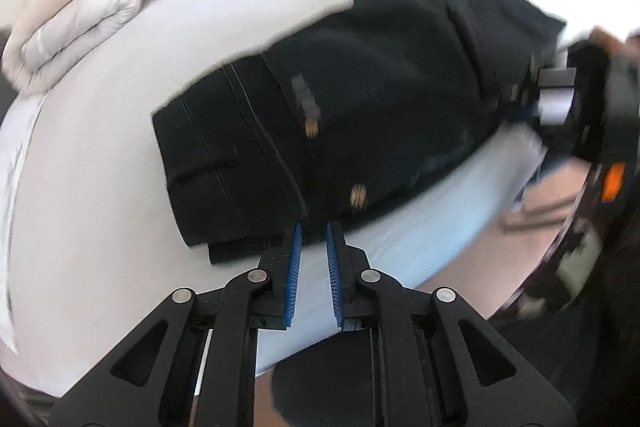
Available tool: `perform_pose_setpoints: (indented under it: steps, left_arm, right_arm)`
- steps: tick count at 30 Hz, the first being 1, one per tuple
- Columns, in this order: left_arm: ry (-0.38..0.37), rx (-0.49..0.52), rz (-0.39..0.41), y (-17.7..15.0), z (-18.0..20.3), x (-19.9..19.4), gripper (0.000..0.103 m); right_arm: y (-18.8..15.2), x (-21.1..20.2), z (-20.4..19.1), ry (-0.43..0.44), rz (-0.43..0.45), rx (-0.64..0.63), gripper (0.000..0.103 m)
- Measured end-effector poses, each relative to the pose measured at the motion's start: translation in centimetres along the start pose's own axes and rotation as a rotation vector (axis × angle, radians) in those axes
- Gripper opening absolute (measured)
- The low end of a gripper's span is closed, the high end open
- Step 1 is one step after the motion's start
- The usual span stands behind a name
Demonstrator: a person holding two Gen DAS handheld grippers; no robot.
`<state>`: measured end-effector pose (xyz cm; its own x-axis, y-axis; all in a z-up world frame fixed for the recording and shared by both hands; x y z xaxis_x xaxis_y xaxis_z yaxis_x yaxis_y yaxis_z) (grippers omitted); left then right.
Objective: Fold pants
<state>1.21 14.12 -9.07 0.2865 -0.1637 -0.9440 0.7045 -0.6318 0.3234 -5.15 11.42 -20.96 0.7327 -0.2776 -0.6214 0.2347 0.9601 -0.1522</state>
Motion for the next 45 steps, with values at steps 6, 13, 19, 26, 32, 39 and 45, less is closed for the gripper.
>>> perform_pose_setpoints:
  steps: [6, 13, 19, 26, 32, 39, 45]
  left_arm:
    - [-0.058, -0.068, 0.099, 5.5, 3.1, -0.1, 0.013]
    - [-0.063, -0.148, -0.022, 8.2, 5.9, 7.3, 0.013]
    - [-0.112, -0.238, -0.028, 8.2, 4.9, 7.5, 0.012]
    - [-0.070, -0.260, -0.042, 8.7, 5.5, 8.4, 0.012]
    - [-0.088, -0.307, -0.014, 7.5, 5.2, 8.6, 0.012]
    - [-0.111, -0.338, -0.010, 7.4, 4.9, 8.8, 0.012]
    - [-0.113, -0.343, -0.017, 6.7, 4.4, 8.6, 0.012]
  right_arm:
    - [0.0, -0.1, -0.4, -0.023, -0.009, -0.005, 0.007]
    - [0.1, -0.2, -0.4, -0.025, -0.008, 0.050, 0.007]
    - [-0.5, -0.5, -0.3, -0.063, 0.026, 0.176, 0.011]
    - [-6.8, -2.7, 7.0, 0.202, 0.170, 0.669, 0.086]
    - [-21.9, 5.6, 17.5, 0.614, 0.235, 1.508, 0.066]
    - [-34.9, 17.0, 19.0, 0.868, 0.212, 2.194, 0.044]
    - [-35.2, 21.2, 18.0, 0.990, 0.190, 2.305, 0.044]
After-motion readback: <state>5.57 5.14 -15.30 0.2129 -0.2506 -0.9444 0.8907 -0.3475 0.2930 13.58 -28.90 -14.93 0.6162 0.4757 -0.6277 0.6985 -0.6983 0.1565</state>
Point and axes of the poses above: each gripper's, at about its wrist camera, not at the fingertips, and x roughly the way its jaws point, z to its right, y to its top, the point moved 3 cm from there along x, roughly the way its jaws point, and after that the axes turned 13 degrees about -z, right-handed, at the moved point
